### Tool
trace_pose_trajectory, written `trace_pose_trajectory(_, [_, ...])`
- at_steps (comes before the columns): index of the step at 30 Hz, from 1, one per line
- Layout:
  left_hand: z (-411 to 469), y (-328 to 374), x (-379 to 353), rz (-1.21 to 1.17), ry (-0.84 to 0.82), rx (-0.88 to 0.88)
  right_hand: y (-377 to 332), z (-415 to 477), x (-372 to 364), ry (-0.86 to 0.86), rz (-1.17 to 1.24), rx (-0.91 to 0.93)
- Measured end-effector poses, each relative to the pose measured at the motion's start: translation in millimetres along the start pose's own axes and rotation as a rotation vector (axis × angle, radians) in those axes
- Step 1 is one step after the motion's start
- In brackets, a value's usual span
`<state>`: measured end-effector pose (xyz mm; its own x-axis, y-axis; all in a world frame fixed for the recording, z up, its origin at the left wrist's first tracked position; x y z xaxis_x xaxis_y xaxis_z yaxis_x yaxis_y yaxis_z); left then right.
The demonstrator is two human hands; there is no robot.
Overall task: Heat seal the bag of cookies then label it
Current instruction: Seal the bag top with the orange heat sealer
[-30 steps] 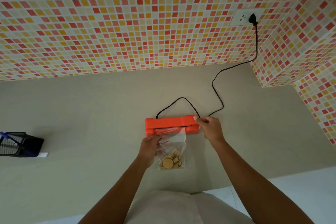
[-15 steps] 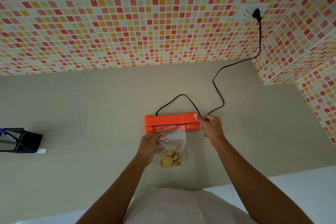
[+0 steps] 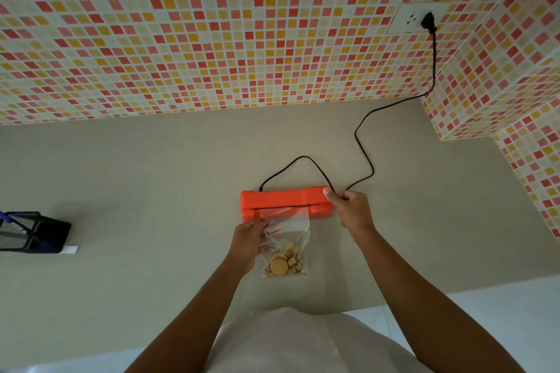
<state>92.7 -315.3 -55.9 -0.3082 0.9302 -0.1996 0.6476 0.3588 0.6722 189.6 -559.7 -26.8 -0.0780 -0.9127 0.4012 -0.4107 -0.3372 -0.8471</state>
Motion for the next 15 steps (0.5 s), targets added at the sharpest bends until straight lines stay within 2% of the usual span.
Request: trace_pose_trajectory(15, [1.6,-0.2,3.1,0.007,0.007,0.006,0.3,1.3,-4.1,-0.008,-0.011,-0.011])
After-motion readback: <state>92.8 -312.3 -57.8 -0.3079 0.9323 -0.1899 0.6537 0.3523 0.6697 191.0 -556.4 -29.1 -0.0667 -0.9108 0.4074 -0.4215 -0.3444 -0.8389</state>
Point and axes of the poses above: each hand's wrist, its own z-axis towards the middle knuckle, its own x-axis out of the back of the hand, y = z × x, the point moved 6 cm from there along z, towards the middle knuckle, and after that the axes turned 2 degrees about y, right-handed, at the moved point
